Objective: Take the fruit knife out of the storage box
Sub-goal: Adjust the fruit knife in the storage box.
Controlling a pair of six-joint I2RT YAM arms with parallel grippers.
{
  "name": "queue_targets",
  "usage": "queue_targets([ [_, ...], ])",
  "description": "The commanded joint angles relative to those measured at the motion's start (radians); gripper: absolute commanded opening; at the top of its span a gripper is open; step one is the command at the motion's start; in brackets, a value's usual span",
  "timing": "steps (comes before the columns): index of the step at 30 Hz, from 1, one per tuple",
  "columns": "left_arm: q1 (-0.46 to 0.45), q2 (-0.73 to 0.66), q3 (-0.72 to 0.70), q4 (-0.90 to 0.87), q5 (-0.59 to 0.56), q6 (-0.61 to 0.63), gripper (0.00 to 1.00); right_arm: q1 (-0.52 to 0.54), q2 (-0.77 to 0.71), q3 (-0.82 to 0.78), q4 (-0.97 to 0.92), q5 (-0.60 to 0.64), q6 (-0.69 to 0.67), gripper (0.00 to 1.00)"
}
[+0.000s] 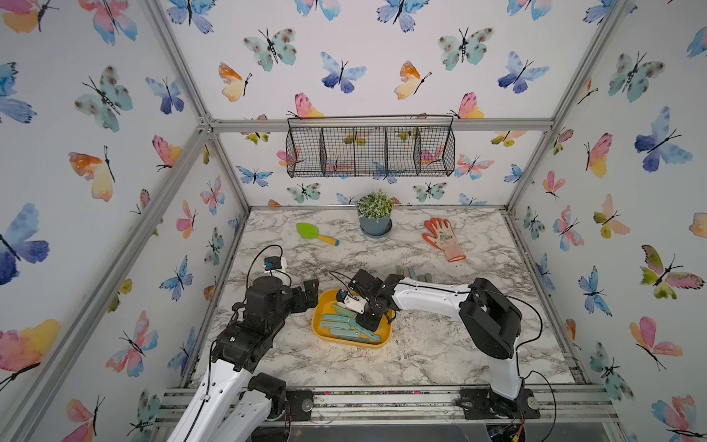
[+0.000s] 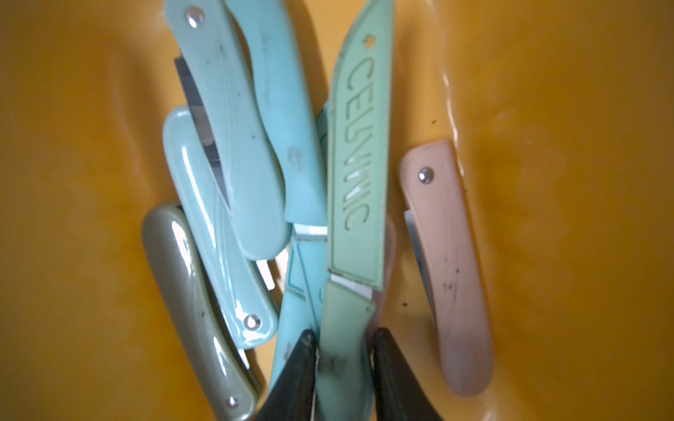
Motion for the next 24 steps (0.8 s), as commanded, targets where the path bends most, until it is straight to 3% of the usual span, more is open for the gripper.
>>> queue_targets([
  [1,0.003,-0.012,-0.003,0.001,-0.017,0.008,0.98,0.004,0.02,0.023,-0.02,0.001,-0.002,0.26],
  [7,0.004,-0.008,-0.003,0.002,-0.013,0.008,0.98,0.004,-0.008,0.018,-0.008,-0.003,0.006,0.21],
  [24,0.004,-0.008,-0.003,0.0,-0.016,0.007,0.98,0.004,-0.073,-0.01,-0.001,-0.028,0.015,0.19],
])
